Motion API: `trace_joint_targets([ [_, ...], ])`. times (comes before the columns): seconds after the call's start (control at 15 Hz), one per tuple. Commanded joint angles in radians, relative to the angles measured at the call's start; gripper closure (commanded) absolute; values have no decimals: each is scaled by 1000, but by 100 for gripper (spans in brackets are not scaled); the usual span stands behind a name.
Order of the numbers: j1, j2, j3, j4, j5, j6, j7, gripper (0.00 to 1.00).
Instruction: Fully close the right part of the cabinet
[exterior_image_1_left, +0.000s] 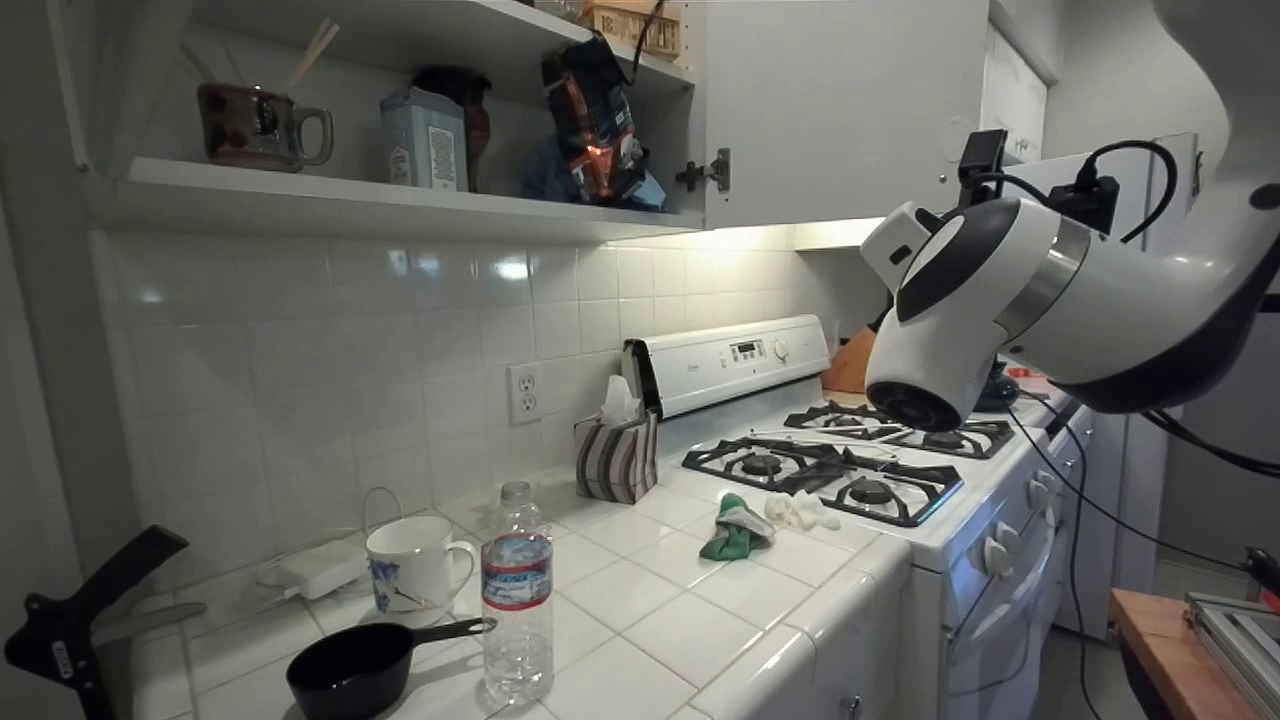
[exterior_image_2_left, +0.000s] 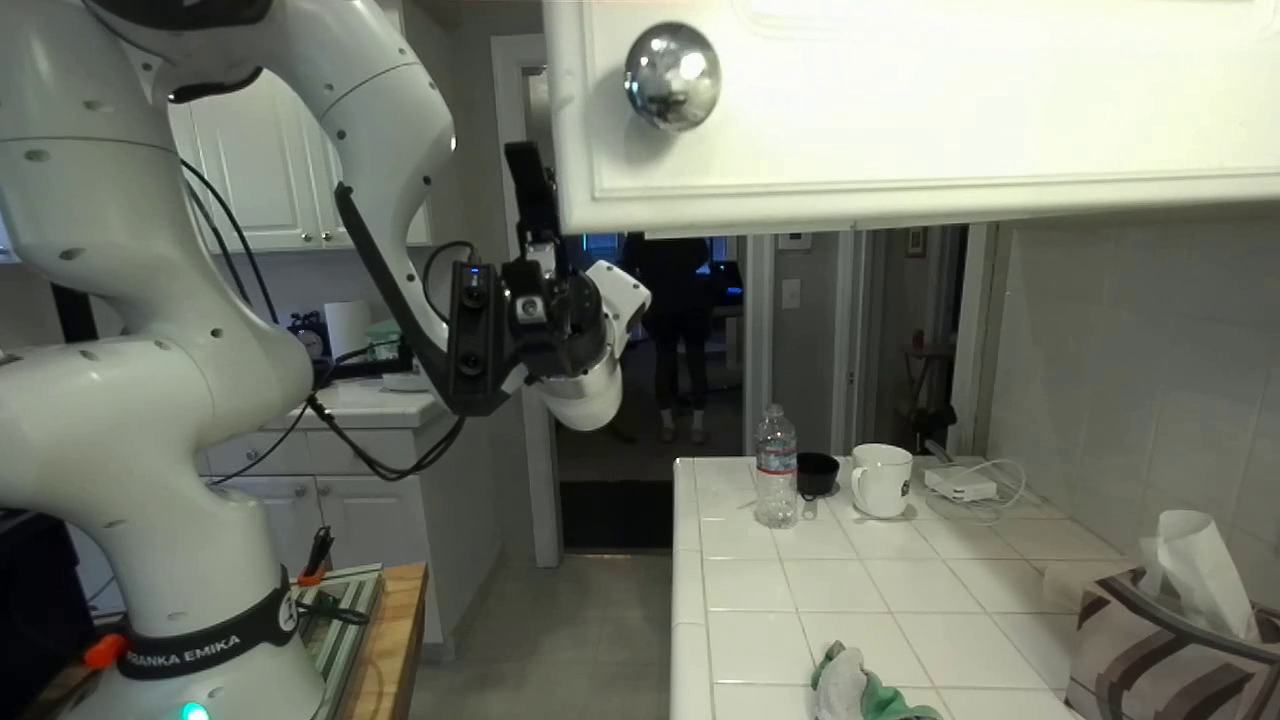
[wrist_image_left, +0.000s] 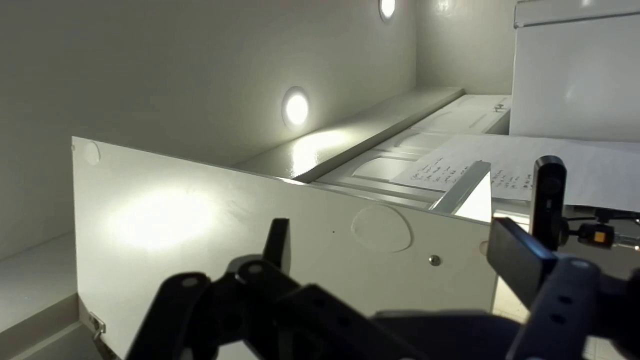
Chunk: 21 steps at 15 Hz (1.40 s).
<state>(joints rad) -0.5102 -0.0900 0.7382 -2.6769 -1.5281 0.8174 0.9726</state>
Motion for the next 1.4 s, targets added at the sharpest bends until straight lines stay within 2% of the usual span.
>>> trace_joint_targets([
  [0.0, -11, 43, -12, 22, -2, 11, 13, 0],
  [0.13, -16, 56, -22, 21, -5, 11, 18, 0],
  [0.2, 170, 67, -214, 19, -15, 5, 17, 0],
  [0.27, 201, 71, -258, 20, -18, 11, 23, 0],
  [0.4, 311, 66, -400, 15, -27, 28, 28, 0],
  [0.6, 397, 75, -532, 18, -70, 47, 31, 0],
  [0.93, 458, 60, -646, 23, -140, 43, 15, 0],
  [1.33, 474, 55, -699, 34, -222, 47, 6, 0],
])
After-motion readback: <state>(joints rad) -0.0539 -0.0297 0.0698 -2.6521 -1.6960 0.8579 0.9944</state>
